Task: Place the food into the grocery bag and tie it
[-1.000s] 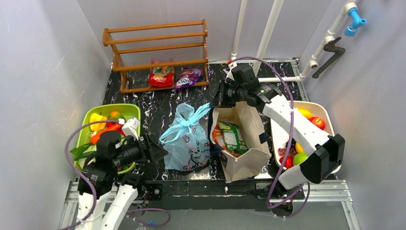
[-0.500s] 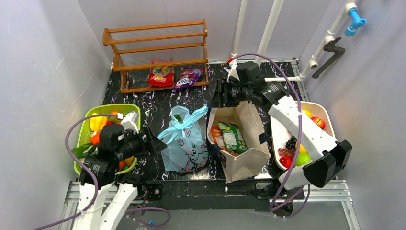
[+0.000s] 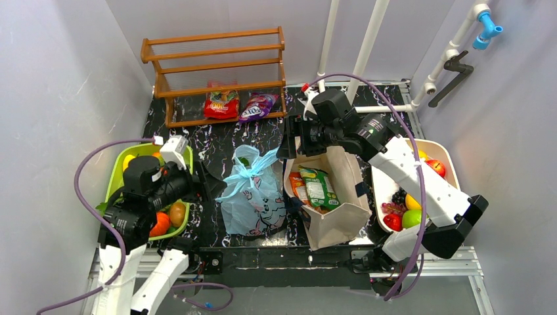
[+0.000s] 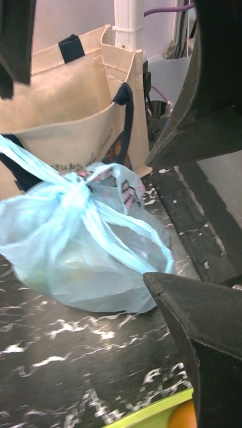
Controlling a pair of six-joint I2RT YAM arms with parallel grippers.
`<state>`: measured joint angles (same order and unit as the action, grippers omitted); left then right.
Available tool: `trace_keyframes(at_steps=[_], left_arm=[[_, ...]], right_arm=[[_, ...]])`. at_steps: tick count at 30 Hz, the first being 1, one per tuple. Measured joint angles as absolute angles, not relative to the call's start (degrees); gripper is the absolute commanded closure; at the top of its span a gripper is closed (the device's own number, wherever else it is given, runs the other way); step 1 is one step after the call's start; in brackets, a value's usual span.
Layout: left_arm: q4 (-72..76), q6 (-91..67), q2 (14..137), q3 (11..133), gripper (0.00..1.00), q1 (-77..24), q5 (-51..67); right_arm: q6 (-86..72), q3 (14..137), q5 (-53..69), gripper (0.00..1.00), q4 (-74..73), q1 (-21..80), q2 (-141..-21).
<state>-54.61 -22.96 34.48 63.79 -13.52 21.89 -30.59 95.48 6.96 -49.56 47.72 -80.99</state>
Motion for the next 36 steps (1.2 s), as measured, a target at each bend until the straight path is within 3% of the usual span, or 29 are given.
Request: trace_keyframes(at_steps=[4, 10, 12, 14, 16, 19, 36], left_arm=[[-49.84, -16.84, 36.8, 65.84, 0.22, -13.52, 23.66], [-41.8, -8.43, 43.9, 66.06, 0.03, -14.96, 29.12], [-39.35, -6.79, 47.05, 66.08, 0.02, -19.68, 27.38], [-38.72, -5.74, 50.5, 66.67, 0.02, -27.57, 21.56], [-38.81, -4.34, 56.21, 68.14, 0.02, -39.62, 7.25], [-39.81, -4.05, 59.51, 69.41, 0.02, -44.95, -3.03], [-48.05, -14.02, 64.27, 72.34, 0.02, -52.56, -24.18]], right_arm=[[-32.86, 95.46, 4.45, 0.17, -51.48, 47.92, -80.97], [-33.93, 95.48, -0.51, 0.14, -55.72, 48.14, -79.7], [-33.93, 95.48, -2.11, 0.13, -57.25, 48.14, -77.91], [-33.93, 95.48, -3.09, 0.12, -57.6, 48.14, -76.53], [-33.91, 95.48, -4.95, 0.11, -59.09, 48.14, -75.22], [-33.91, 94.59, -5.61, 0.1, -59.53, 48.14, -74.43], [-34.24, 89.3, -5.91, 0.08, -59.88, 48.14, -71.59]])
